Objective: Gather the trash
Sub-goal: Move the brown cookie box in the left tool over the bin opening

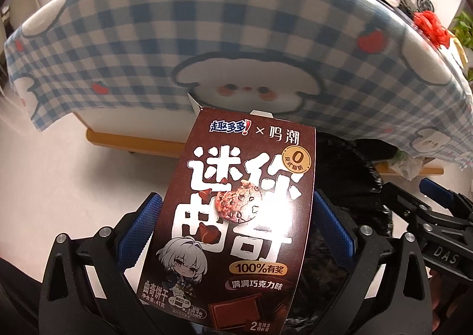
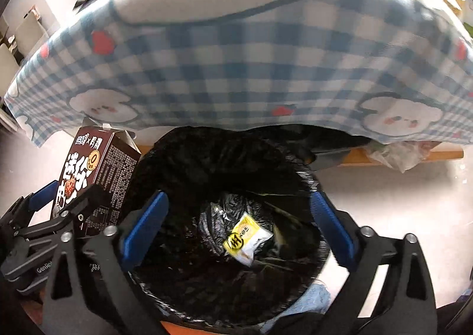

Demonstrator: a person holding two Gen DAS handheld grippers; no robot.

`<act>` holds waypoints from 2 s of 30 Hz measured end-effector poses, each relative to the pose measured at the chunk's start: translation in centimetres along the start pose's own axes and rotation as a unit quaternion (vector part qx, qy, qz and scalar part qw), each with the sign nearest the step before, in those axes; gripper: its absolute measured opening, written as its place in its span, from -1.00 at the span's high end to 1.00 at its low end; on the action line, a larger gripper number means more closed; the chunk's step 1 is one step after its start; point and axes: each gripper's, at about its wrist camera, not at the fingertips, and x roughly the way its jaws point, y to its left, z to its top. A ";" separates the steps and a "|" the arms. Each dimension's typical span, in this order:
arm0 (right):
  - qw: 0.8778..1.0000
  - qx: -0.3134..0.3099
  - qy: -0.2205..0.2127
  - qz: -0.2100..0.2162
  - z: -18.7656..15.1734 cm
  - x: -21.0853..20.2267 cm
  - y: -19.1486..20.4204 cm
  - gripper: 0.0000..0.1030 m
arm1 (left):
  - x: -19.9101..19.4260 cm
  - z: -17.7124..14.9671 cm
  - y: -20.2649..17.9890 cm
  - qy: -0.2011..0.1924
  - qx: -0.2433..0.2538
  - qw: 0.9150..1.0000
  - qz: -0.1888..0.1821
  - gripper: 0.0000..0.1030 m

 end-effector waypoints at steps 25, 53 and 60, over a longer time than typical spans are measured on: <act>0.996 0.074 -0.004 -0.048 -2.9 -1.4 -11.5 -0.85 | 2.0 -1.8 -4.4 0.017 0.056 0.998 -0.033 -0.88; 0.997 0.065 -0.007 -0.051 -2.6 -2.0 -10.6 -0.85 | 2.6 -1.8 -5.0 0.029 0.087 0.995 -0.031 -0.88; 0.997 0.062 -0.006 -0.050 -2.7 -1.9 -10.5 -0.85 | 2.4 -2.0 -5.2 0.028 0.094 0.995 -0.025 -0.90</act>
